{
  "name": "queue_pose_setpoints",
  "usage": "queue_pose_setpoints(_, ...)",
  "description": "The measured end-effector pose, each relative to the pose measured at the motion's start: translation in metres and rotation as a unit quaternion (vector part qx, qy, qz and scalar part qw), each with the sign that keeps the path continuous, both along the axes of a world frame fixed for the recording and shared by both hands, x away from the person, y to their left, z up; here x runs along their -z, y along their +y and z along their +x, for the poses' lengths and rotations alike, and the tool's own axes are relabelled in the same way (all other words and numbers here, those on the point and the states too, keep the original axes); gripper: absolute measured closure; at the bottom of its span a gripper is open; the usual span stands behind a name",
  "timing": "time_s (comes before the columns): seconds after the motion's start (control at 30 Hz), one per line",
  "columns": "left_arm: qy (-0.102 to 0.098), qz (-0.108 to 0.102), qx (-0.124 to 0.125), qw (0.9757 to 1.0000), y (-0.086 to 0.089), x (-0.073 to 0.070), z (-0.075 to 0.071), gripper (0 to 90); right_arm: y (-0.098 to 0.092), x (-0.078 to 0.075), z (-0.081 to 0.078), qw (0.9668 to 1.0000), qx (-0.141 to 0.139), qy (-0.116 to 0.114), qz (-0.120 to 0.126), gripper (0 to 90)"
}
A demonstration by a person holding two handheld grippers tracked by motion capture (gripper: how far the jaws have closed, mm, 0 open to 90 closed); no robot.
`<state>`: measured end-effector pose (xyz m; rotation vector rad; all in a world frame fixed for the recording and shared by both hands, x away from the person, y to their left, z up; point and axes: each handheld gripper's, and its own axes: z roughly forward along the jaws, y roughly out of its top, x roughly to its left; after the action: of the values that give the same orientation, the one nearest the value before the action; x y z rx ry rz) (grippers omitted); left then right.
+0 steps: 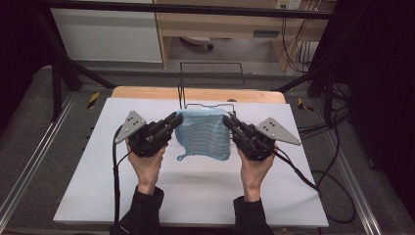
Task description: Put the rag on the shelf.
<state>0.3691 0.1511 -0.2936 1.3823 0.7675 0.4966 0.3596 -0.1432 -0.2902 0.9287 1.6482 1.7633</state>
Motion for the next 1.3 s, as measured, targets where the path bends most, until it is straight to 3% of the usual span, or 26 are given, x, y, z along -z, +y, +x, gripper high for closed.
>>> queue_pose_setpoints(0.53, -0.045, -0.03, -0.015, 0.9984, -0.007, -0.027, 0.007, 80.4, 0.004, -0.027, 0.005, 0.998, 0.029, -0.052, 0.021, 83.9)
queue_pose_setpoints(1.3, -0.056, -0.054, -0.014, 0.9968, -0.019, -0.072, 0.04, 80.3, 0.002, -0.075, 0.028, 0.9942, 0.061, -0.086, 0.021, 83.9)
